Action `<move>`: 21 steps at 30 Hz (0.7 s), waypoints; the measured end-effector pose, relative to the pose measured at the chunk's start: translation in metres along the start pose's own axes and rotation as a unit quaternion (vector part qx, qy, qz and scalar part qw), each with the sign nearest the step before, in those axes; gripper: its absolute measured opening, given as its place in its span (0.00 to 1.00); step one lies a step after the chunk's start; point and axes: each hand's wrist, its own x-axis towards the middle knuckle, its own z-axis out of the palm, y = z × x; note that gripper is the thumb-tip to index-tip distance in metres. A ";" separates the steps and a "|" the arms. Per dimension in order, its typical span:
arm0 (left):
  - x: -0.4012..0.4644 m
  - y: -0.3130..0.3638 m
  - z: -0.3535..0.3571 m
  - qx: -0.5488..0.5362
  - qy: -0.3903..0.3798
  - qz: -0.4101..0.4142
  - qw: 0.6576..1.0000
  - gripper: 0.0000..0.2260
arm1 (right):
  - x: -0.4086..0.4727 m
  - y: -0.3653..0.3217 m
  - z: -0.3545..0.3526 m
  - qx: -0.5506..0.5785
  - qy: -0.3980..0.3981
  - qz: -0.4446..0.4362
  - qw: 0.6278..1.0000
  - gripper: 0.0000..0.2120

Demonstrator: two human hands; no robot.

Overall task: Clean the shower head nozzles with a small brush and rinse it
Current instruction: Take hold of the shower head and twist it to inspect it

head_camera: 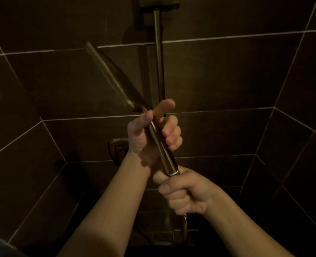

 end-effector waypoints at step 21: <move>0.000 -0.031 0.033 0.347 0.402 0.035 0.846 0.21 | 0.002 0.019 -0.005 -0.289 0.357 -0.089 0.884 0.04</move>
